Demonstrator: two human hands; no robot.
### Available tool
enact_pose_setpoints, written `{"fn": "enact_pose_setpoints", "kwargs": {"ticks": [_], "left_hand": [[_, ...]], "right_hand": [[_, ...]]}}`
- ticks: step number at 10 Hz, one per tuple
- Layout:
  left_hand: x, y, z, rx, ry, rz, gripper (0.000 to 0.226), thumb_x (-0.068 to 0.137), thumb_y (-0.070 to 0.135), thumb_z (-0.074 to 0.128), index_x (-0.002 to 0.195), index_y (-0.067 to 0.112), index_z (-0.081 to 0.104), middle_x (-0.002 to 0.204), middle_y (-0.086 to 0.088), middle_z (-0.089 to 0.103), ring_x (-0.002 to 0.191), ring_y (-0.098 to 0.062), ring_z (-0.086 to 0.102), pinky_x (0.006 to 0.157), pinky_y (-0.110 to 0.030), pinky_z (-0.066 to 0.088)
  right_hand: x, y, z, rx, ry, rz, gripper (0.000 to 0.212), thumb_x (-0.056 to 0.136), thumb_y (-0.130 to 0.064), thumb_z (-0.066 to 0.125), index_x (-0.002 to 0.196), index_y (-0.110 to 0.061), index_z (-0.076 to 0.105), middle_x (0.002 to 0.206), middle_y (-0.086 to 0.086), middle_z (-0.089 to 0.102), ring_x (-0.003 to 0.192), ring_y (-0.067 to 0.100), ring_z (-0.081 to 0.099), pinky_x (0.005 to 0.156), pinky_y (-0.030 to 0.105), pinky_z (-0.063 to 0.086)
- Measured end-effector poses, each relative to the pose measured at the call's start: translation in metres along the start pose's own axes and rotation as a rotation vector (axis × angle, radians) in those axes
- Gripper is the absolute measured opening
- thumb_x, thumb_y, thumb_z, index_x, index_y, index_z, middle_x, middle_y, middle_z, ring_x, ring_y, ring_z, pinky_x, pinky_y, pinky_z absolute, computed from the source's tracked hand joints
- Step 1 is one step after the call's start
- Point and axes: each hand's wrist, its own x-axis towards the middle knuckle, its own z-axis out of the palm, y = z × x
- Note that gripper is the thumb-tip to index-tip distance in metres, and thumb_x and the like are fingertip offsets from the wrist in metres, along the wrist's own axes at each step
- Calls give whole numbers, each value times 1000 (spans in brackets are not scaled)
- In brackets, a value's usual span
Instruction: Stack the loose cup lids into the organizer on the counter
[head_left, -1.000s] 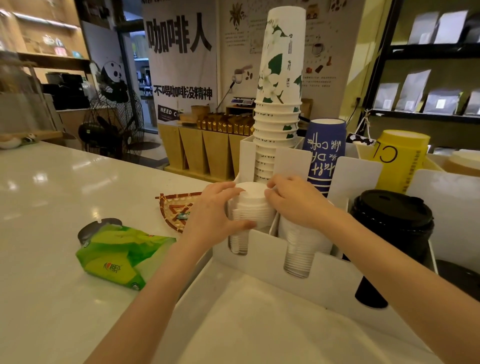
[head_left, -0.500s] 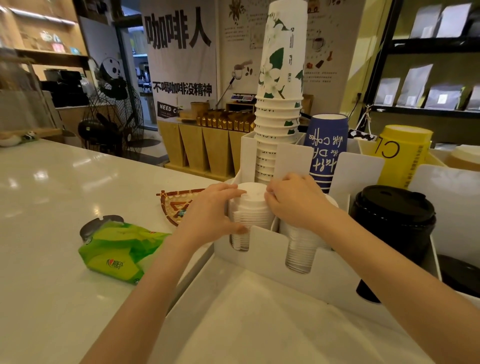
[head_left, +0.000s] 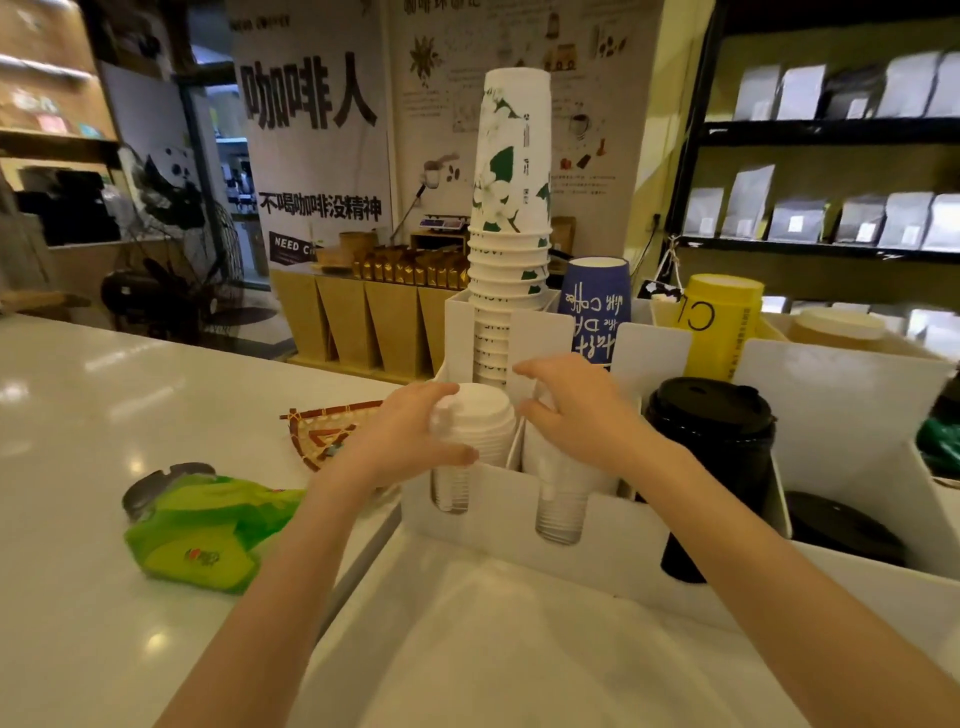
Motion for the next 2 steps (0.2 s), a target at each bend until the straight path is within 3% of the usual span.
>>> {"fn": "enact_pose_setpoints", "kwargs": {"ticks": [1, 2], "left_hand": [[3, 25, -4, -89, 64, 67, 81, 72, 34, 70, 138, 27, 24, 149, 1, 29, 134, -19, 29, 106, -41, 30], [10, 55, -24, -72, 81, 188, 70, 74, 34, 67, 134, 27, 32, 143, 2, 39, 127, -16, 38, 94, -31, 36]], "right_hand": [[-35, -12, -42, 273, 205, -9, 50, 84, -26, 58, 131, -25, 39, 124, -4, 56, 113, 11, 50, 93, 24, 43], [-82, -29, -99, 551, 452, -81, 65, 66, -40, 73, 124, -34, 43, 109, -18, 62, 103, -2, 57, 87, 15, 44]]}}
